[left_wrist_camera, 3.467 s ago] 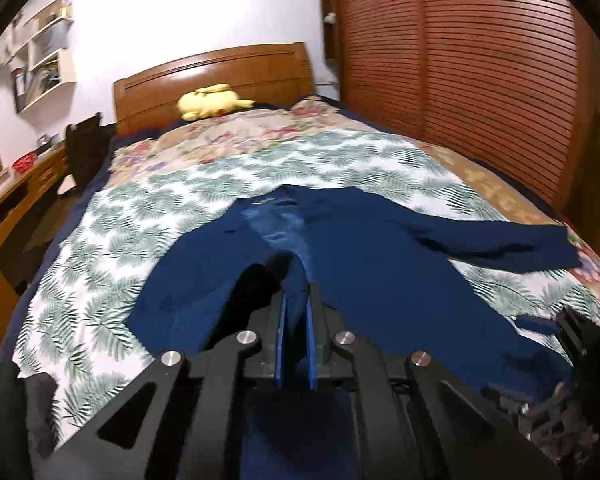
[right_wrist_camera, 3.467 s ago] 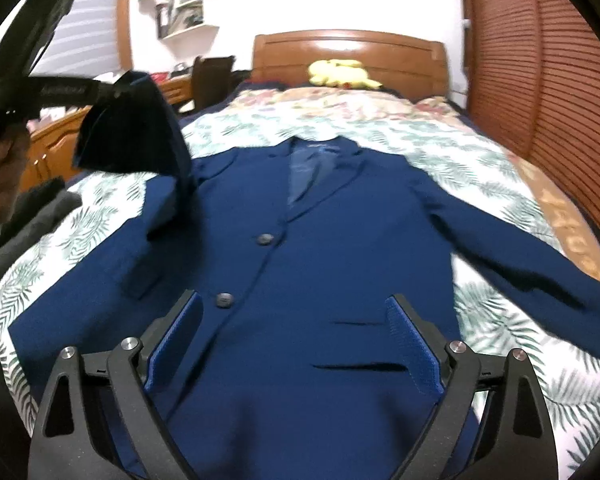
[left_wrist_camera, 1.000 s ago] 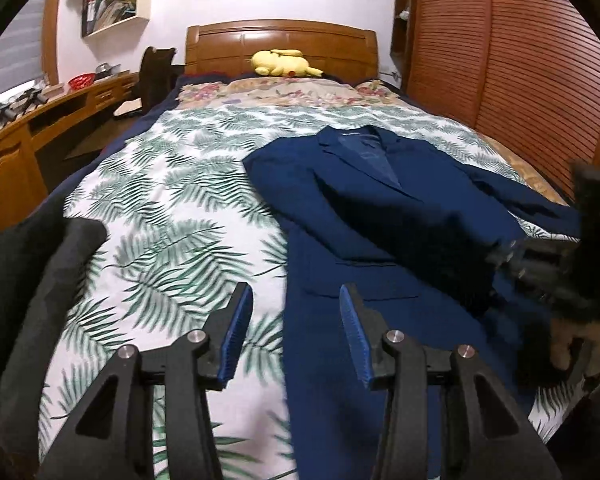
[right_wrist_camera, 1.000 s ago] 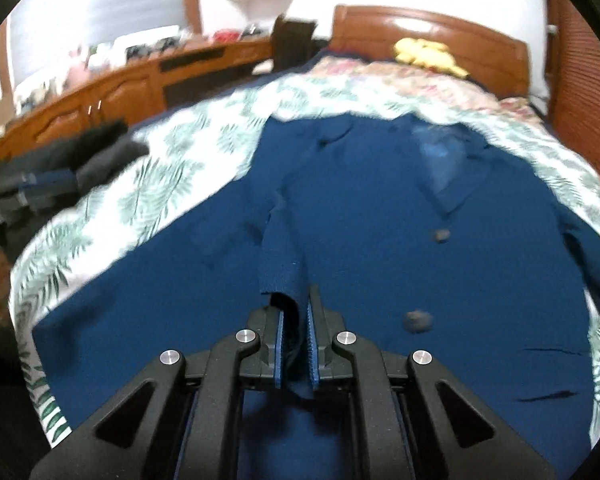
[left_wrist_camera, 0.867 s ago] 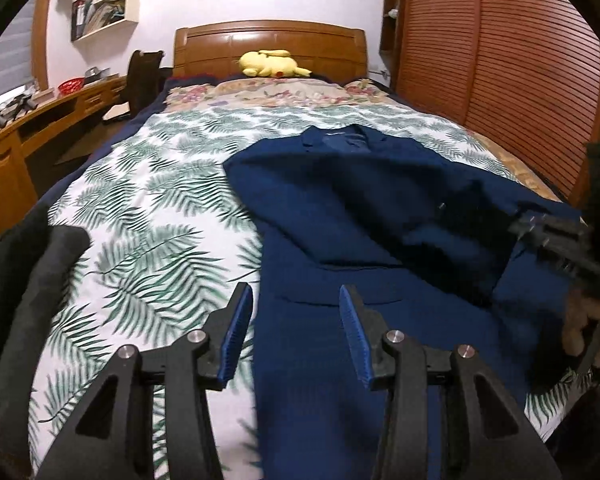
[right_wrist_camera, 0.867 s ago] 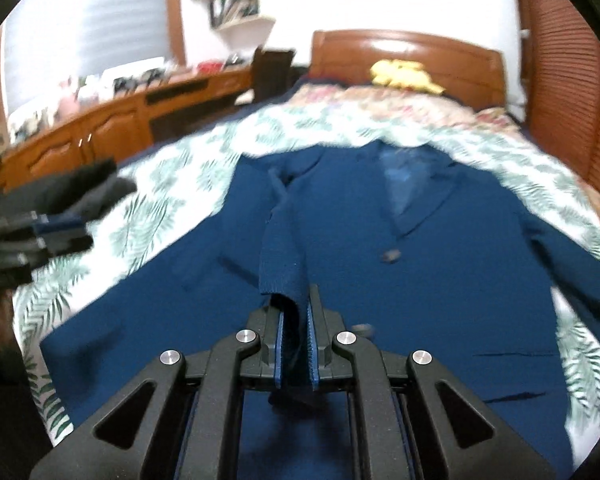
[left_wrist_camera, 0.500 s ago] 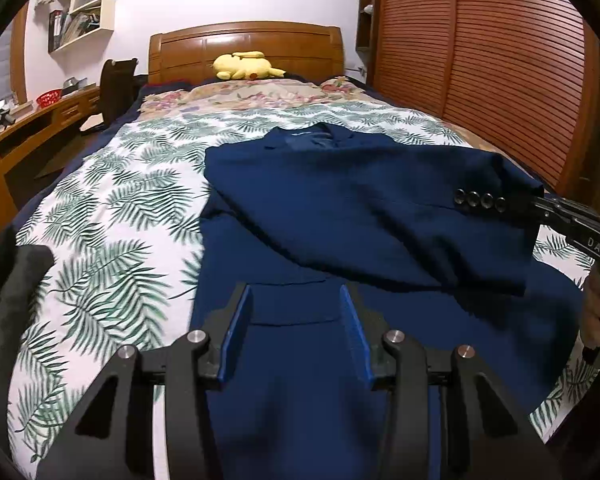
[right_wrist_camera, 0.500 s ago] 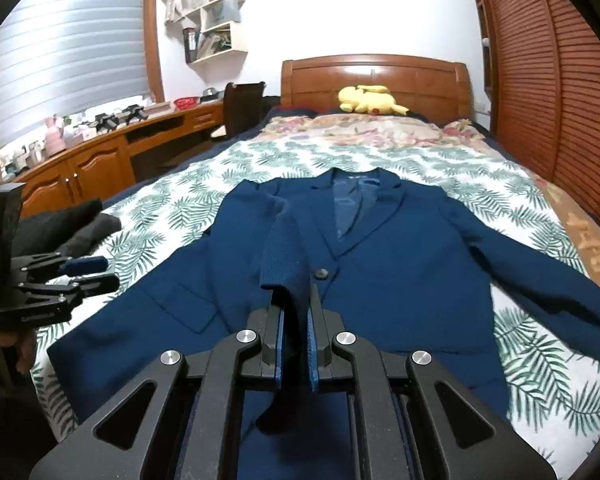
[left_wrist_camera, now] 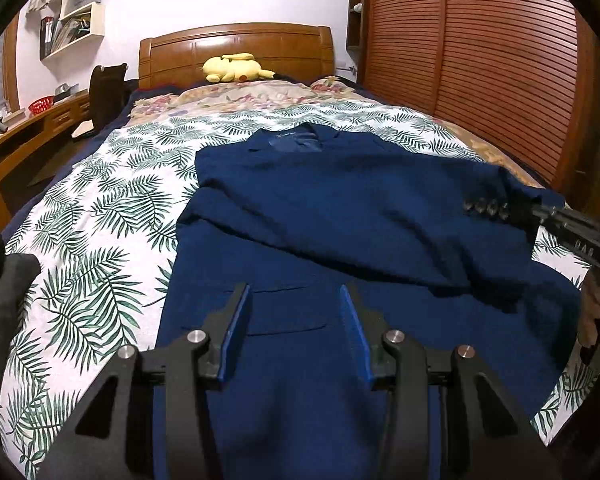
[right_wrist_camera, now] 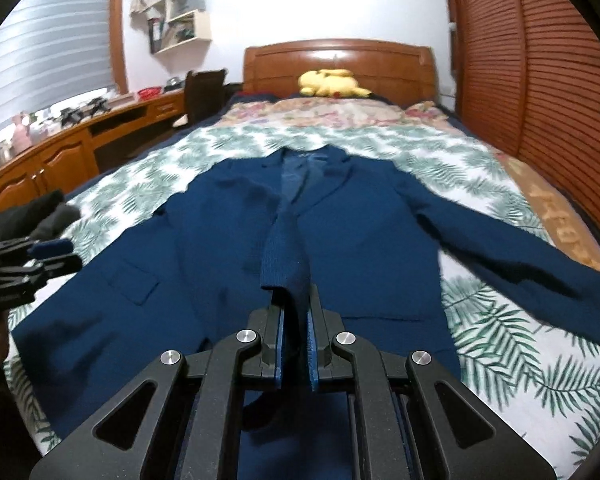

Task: Fold large clothes
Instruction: 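Fold the held sleeve across the jacket body and open the right gripper, then move the right gripper to the sleeve cuff and grasp it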

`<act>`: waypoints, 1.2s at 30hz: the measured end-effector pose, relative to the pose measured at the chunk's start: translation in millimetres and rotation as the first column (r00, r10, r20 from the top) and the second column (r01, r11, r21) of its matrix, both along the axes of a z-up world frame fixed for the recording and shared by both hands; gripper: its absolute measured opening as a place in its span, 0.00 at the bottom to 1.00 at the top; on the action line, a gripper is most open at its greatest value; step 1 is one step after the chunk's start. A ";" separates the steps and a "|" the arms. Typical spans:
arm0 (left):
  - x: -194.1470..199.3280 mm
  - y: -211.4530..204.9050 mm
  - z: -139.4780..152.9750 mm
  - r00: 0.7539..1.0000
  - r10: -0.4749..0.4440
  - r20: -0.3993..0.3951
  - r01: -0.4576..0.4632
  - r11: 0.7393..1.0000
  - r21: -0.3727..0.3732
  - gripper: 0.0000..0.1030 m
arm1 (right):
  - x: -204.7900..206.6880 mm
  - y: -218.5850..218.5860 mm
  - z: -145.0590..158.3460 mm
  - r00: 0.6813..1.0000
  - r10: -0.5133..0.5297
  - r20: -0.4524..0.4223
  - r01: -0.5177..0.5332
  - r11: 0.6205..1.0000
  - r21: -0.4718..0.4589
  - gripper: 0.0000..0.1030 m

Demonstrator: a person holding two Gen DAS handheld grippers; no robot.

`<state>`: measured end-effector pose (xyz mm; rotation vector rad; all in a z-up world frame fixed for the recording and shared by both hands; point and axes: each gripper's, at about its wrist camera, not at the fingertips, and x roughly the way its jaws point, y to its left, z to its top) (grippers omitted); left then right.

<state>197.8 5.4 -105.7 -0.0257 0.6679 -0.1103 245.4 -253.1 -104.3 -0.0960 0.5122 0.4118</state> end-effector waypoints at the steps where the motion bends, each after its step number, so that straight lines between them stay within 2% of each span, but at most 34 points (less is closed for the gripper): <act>1: 0.0 0.1 0.0 1.000 0.000 0.000 0.000 1.000 0.000 0.43 | 0.2 -2.2 1.7 1.000 -0.021 0.008 0.021 1.000 -0.006 0.06; 3: -0.9 -0.6 -0.4 1.000 -0.001 0.001 0.001 1.000 0.002 0.43 | 4.5 -3.9 1.2 0.998 -0.057 -0.007 0.056 0.998 -0.029 0.06; 8: -0.9 -1.4 -0.4 1.000 -0.002 -0.002 0.002 1.000 0.003 0.43 | 24.3 -9.6 -22.4 0.987 -0.103 -0.122 0.097 0.994 -0.058 0.09; 11: -1.1 -2.0 0.2 1.000 -0.003 -0.001 0.003 1.000 0.000 0.43 | 28.0 -12.3 -28.0 0.981 -0.145 -0.129 0.134 0.987 -0.089 0.24; 13: -0.1 -3.0 0.3 1.000 -0.005 -0.001 0.005 1.000 -0.001 0.43 | 26.6 -15.6 -26.4 0.982 -0.146 -0.122 0.136 0.987 -0.082 0.45; 14: -0.1 -4.0 0.2 1.000 -0.006 -0.001 0.006 1.000 0.000 0.43 | 25.9 -16.8 -25.9 0.984 -0.134 -0.121 0.126 0.989 -0.072 0.47; 20: 1.4 -12.1 -1.6 1.000 -0.017 -0.005 0.017 1.000 0.004 0.43 | 28.4 -7.8 -32.3 0.985 -0.075 -0.157 0.064 0.995 -0.075 0.47; 25: 1.9 -22.5 -4.0 0.999 -0.036 -0.010 0.036 0.999 0.015 0.43 | 36.5 4.0 -54.2 0.970 -0.028 -0.243 -0.004 0.991 -0.132 0.47; 28: 2.4 -27.4 -3.7 0.999 -0.050 -0.012 0.051 0.999 0.017 0.43 | 43.4 8.0 -73.2 0.948 -0.029 -0.318 -0.034 0.981 -0.192 0.48; 32: 3.3 -32.2 -0.3 0.998 -0.061 -0.006 0.061 0.998 -0.001 0.43 | 40.6 6.5 -77.0 0.949 -0.030 -0.315 -0.039 0.977 -0.210 0.48; 36: 2.3 -37.9 2.8 0.997 -0.079 0.000 0.079 0.997 -0.010 0.43 | 32.4 -4.6 -70.7 0.949 -0.021 -0.313 -0.036 0.984 -0.176 0.48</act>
